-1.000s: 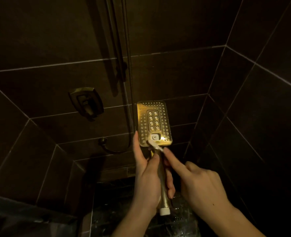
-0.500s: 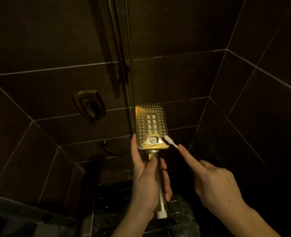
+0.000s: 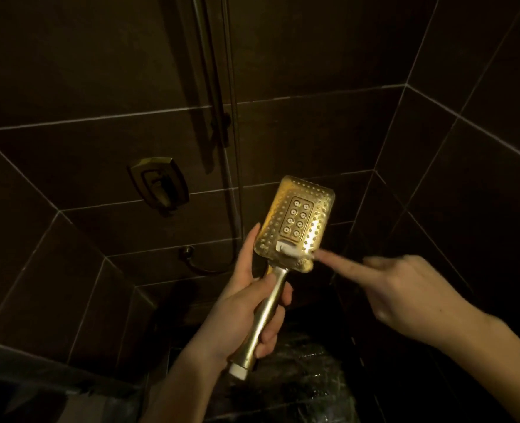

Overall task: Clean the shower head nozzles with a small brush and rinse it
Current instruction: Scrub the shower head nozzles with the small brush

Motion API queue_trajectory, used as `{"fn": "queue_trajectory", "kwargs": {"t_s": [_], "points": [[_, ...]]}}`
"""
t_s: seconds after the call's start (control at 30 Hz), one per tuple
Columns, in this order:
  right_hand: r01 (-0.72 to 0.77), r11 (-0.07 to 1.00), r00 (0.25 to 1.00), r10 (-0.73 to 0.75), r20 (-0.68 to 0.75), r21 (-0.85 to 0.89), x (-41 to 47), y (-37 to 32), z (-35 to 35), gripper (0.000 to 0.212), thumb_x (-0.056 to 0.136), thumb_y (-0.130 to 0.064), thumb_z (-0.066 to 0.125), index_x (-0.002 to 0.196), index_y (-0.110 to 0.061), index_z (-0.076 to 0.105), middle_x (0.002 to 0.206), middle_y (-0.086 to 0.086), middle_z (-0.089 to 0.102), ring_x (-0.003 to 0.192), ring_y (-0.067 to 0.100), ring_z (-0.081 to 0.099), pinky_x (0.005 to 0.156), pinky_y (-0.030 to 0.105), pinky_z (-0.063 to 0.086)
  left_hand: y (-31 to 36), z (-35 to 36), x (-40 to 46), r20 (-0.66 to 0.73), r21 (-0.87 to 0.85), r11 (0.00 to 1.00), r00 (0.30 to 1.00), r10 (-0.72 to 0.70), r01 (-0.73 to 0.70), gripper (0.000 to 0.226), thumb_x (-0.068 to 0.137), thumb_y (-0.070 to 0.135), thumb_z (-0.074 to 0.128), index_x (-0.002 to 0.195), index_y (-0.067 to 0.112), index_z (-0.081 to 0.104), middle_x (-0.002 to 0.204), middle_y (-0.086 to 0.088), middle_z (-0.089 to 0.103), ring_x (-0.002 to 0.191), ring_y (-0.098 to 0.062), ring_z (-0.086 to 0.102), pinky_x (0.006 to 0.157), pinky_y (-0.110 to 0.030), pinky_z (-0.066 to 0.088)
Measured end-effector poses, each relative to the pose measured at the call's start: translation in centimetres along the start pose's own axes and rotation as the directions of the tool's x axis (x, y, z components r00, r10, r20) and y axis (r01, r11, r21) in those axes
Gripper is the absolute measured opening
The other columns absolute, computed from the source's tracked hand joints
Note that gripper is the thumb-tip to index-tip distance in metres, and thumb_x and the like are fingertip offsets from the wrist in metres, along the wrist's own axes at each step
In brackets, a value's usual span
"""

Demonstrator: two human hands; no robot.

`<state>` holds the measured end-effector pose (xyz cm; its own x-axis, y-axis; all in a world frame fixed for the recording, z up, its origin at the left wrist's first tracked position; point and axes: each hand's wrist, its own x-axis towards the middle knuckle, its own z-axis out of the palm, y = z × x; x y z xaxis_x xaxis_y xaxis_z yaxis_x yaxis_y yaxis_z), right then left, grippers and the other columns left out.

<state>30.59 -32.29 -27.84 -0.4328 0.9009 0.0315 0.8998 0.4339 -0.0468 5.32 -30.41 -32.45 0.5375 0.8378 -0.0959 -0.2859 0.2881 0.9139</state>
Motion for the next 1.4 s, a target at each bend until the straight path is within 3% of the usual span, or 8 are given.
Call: {"fn": "queue_trajectory", "kwargs": {"t_s": [0.43, 0.6, 0.73, 0.97, 1.07, 1.2, 1.3, 1.4], "points": [[-0.105, 0.994, 0.993, 0.105, -0.050, 0.005, 0.6, 1.3, -1.0, 0.083, 0.084, -0.013, 0.057, 0.155, -0.034, 0.020, 0.051, -0.010, 0.038, 0.033, 0.002, 0.024, 0.035, 0.012, 0.016, 0.3, -0.3, -0.4, -0.044, 0.021, 1.000, 0.999, -0.008, 0.009, 0.068, 0.100, 0.023, 0.050, 0.132, 0.080, 0.029, 0.088, -0.018, 0.058, 0.039, -0.016, 0.042, 0.037, -0.022, 0.038], [0.032, 0.999, 0.995, -0.036, 0.096, 0.037, -0.3, -1.1, -0.2, 0.080, 0.084, -0.025, 0.042, 0.155, -0.042, 0.008, 0.056, -0.013, 0.040, 0.034, 0.002, 0.020, 0.037, 0.012, 0.013, 0.8, -0.2, -0.5, -0.064, 0.077, 0.997, 0.998, 0.002, 0.003, 0.068, 0.100, 0.027, 0.052, 0.132, 0.081, 0.026, 0.088, -0.016, 0.059, 0.040, -0.016, 0.042, 0.039, -0.023, 0.039], [-0.115, 0.993, 0.992, 0.115, -0.057, 0.002, 0.5, 0.8, -1.7, 0.085, 0.080, -0.012, 0.058, 0.154, -0.034, 0.023, 0.050, -0.012, 0.036, 0.032, -0.001, 0.021, 0.034, 0.010, 0.015, 0.8, 0.7, -0.5, -0.066, 0.080, 0.997, 0.997, 0.028, -0.022, 0.067, 0.100, 0.028, 0.053, 0.133, 0.080, 0.025, 0.089, -0.016, 0.057, 0.040, -0.015, 0.042, 0.037, -0.021, 0.038], [-0.001, 0.999, 1.000, 0.000, -0.010, -0.052, 0.0, 0.5, -1.5, 0.081, 0.080, -0.017, 0.054, 0.154, -0.033, 0.025, 0.048, -0.010, 0.035, 0.035, 0.001, 0.015, 0.033, 0.016, 0.013, 0.7, 1.1, -0.5, -0.079, 0.075, 0.997, 0.996, 0.037, -0.031, 0.065, 0.101, 0.034, 0.055, 0.132, 0.082, 0.024, 0.089, -0.017, 0.058, 0.040, -0.017, 0.043, 0.039, -0.023, 0.041], [-0.150, 0.989, 0.984, 0.149, -0.098, 0.000, 0.7, 1.9, -2.6, 0.082, 0.084, -0.012, 0.057, 0.154, -0.035, 0.021, 0.050, -0.010, 0.039, 0.034, 0.001, 0.027, 0.029, 0.021, 0.028, 0.5, 1.1, -0.7, -0.065, 0.019, 0.999, 0.997, 0.042, -0.040, 0.066, 0.102, 0.026, 0.051, 0.133, 0.079, 0.028, 0.089, -0.018, 0.057, 0.039, -0.016, 0.043, 0.037, -0.022, 0.041], [0.061, 0.997, 0.996, -0.059, 0.062, -0.036, 0.3, -0.5, -1.9, 0.081, 0.089, -0.027, 0.040, 0.151, -0.050, -0.006, 0.063, -0.012, 0.046, 0.039, 0.003, 0.029, 0.041, 0.014, 0.023, 0.4, 0.6, -0.9, -0.078, -0.037, 0.999, 0.996, 0.033, -0.036, 0.068, 0.101, 0.019, 0.048, 0.130, 0.079, 0.034, 0.084, -0.018, 0.058, 0.037, -0.015, 0.044, 0.034, -0.022, 0.041], [0.086, 0.992, 0.991, -0.075, 0.112, -0.096, 0.2, -0.4, -2.1, 0.075, 0.085, -0.028, 0.040, 0.155, -0.042, 0.013, 0.057, -0.013, 0.034, 0.036, 0.004, 0.012, 0.040, 0.013, 0.010, 0.6, 0.5, -1.2, -0.092, -0.032, 0.999, 0.995, 0.031, -0.034, 0.068, 0.100, 0.019, 0.049, 0.129, 0.079, 0.036, 0.084, -0.017, 0.058, 0.036, -0.015, 0.043, 0.034, -0.021, 0.040], [-0.015, 0.998, 0.999, 0.012, -0.040, -0.067, 0.9, 1.8, -2.9, 0.078, 0.085, -0.019, 0.047, 0.155, -0.038, 0.017, 0.053, -0.011, 0.041, 0.033, 0.004, 0.027, 0.034, 0.016, 0.020, 1.1, 0.9, -1.2, -0.090, -0.023, 0.998, 0.995, 0.053, -0.056, 0.063, 0.101, 0.026, 0.054, 0.129, 0.079, 0.035, 0.084, -0.017, 0.058, 0.037, -0.015, 0.043, 0.036, -0.021, 0.040]]}}
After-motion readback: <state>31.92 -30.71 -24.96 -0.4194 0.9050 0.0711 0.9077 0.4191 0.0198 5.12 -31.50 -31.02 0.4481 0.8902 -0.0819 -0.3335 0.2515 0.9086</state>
